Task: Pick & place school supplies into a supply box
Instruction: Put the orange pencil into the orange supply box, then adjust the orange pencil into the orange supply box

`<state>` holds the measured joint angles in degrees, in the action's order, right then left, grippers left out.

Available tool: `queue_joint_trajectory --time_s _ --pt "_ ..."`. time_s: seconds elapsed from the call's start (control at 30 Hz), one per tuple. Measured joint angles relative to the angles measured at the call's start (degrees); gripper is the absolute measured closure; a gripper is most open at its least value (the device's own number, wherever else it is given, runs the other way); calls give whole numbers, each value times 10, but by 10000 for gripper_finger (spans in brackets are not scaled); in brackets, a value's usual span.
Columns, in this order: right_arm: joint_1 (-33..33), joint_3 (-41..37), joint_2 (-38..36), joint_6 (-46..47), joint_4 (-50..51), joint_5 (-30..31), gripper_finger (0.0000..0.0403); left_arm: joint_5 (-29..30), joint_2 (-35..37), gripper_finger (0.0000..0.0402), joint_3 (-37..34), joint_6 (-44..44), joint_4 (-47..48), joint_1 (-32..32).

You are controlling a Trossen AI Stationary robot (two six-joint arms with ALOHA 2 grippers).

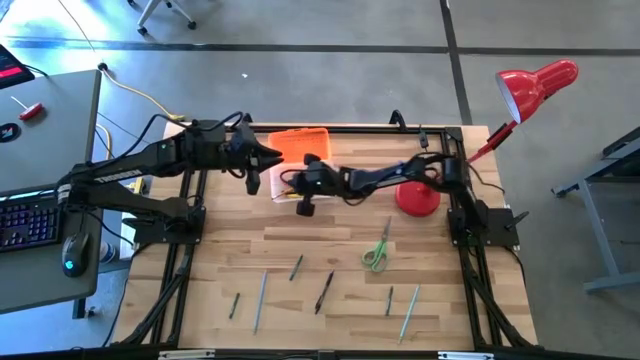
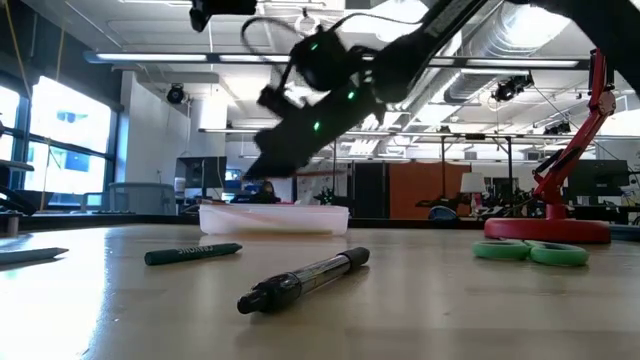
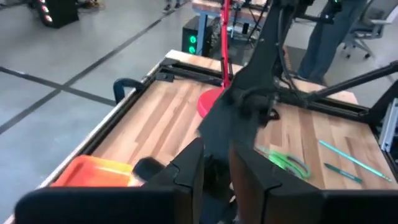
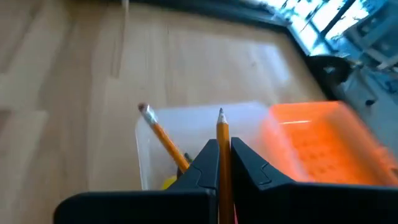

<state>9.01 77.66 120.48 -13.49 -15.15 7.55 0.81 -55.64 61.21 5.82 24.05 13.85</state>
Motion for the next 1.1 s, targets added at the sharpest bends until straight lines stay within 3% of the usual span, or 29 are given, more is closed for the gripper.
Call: queue_joint_trajectory --time_s 0.2,0.4,0.73,1.1 --pt "2 64 58 -35 46 -9 399 1 0 302 0 -3 5 0" --pt "19 80 73 -92 36 -98 400 2 0 302 0 -15 6 0" --pt "55 78 76 -97 6 -105 379 -2 0 302 0 -15 6 0" --pt "40 78 76 -128 8 -122 347 -2 0 302 0 -13 6 0"
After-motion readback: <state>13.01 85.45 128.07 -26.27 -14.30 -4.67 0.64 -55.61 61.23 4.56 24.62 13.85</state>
